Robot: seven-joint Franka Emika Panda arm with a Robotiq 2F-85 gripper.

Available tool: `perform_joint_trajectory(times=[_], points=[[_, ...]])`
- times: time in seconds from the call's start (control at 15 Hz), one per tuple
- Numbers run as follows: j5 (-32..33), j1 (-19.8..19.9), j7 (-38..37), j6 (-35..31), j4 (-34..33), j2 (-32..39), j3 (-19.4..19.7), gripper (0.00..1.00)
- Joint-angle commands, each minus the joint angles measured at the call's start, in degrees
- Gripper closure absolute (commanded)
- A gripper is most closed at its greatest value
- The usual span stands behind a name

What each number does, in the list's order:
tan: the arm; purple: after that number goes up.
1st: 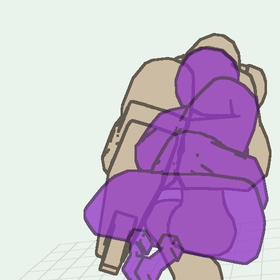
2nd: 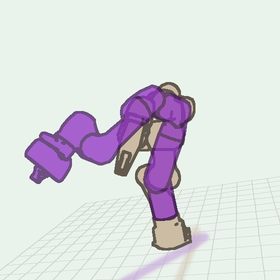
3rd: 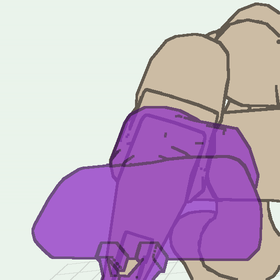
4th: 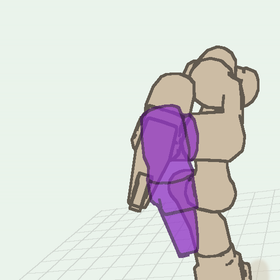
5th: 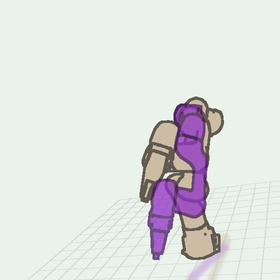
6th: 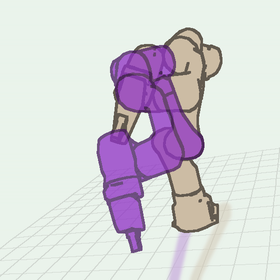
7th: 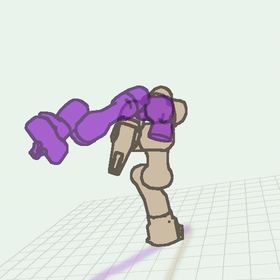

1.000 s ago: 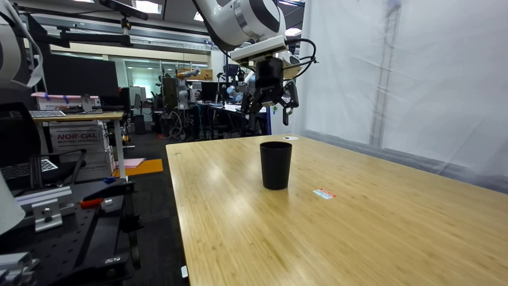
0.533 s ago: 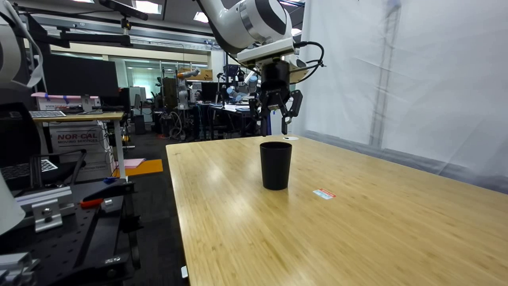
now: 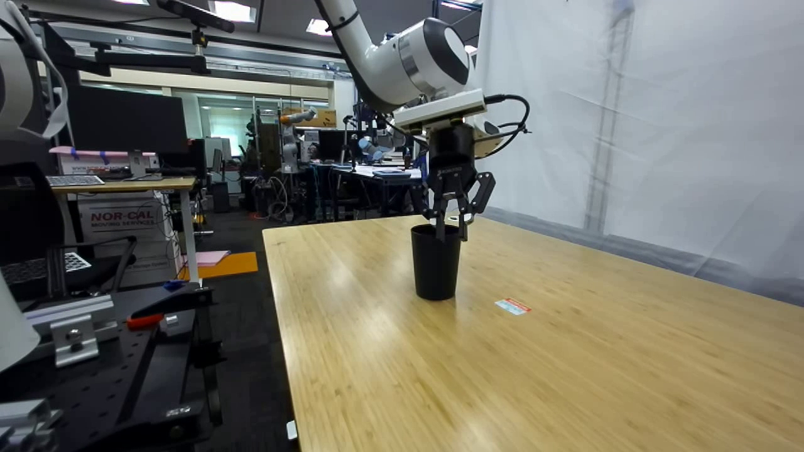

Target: Take the marker out of the black cup and place it on the table

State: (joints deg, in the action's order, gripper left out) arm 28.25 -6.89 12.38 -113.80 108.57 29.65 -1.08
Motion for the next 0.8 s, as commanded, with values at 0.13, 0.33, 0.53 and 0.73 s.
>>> perform_joint_trajectory(times=[0.13,0.33,0.53,0.73], points=[[3.9,-4.1,-0.9,7.6,-9.4,1.1,-0.3,0.24],[7.2,-5.5,-0.7,12.1,-14.8,0.1,-0.1,0.15],[8.8,-5.0,-1.0,14.8,-16.8,-0.3,-0.5,0.15],[6.9,-4.2,-0.4,16.1,-16.1,-0.7,-1.3,0.15]])
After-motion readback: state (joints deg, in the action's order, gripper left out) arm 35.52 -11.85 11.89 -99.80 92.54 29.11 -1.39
